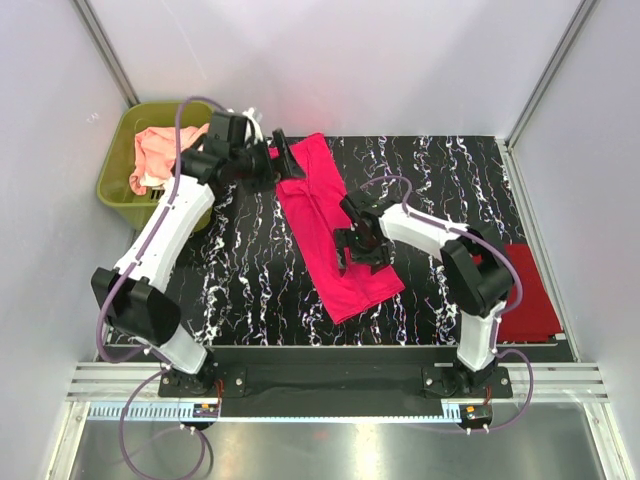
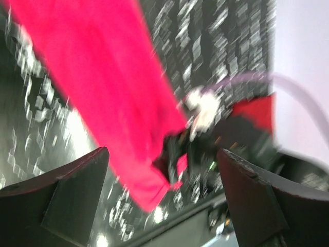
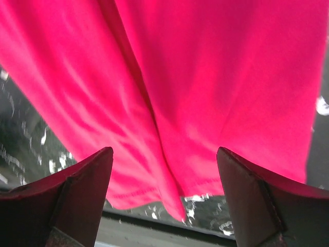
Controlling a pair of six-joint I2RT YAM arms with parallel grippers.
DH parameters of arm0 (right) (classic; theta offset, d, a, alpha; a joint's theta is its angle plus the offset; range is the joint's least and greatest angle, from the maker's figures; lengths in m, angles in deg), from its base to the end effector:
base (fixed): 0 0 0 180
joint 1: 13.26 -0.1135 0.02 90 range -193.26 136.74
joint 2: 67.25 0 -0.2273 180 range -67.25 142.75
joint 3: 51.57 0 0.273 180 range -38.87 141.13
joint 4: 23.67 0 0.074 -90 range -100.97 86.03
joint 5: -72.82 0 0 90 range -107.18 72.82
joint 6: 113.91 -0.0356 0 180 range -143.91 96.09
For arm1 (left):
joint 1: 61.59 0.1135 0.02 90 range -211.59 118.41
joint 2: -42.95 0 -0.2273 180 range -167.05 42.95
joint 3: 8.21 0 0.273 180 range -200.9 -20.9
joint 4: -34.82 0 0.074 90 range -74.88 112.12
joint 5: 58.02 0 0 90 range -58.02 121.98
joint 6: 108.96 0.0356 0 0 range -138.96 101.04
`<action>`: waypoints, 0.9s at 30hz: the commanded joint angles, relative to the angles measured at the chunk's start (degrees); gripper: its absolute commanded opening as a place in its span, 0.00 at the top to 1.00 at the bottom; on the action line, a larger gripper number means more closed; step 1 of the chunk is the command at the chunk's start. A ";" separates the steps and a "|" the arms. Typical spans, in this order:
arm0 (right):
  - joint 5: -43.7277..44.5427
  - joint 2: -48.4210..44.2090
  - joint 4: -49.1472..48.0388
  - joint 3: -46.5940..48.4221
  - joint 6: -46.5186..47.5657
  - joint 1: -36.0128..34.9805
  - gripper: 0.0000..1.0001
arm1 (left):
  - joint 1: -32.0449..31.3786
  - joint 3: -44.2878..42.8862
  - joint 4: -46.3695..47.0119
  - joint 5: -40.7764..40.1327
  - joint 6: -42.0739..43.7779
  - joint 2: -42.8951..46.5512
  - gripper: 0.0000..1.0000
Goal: Fold and stack the t-shirts
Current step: Fold the tshirt
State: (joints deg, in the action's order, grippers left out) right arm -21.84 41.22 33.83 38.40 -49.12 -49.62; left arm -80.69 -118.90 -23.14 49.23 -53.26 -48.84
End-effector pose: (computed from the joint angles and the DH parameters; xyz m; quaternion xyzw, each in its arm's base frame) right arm 0.3022 0.2261 0.1362 -0.1013 0.9866 0.0970 0.0840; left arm 0.3455 -0.1308 0.3611 -0.0541 0.8933 -0.3120 0.3190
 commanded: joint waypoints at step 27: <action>6.40 7.30 2.04 18.43 -31.68 -14.62 0.00 | 1.07 34.08 -6.51 -3.29 3.63 25.43 0.11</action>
State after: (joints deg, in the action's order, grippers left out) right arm -18.06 51.86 34.50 52.15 -81.56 -64.50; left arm -79.94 -87.67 -29.34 45.06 -51.08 -26.37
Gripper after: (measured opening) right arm 0.970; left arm 0.889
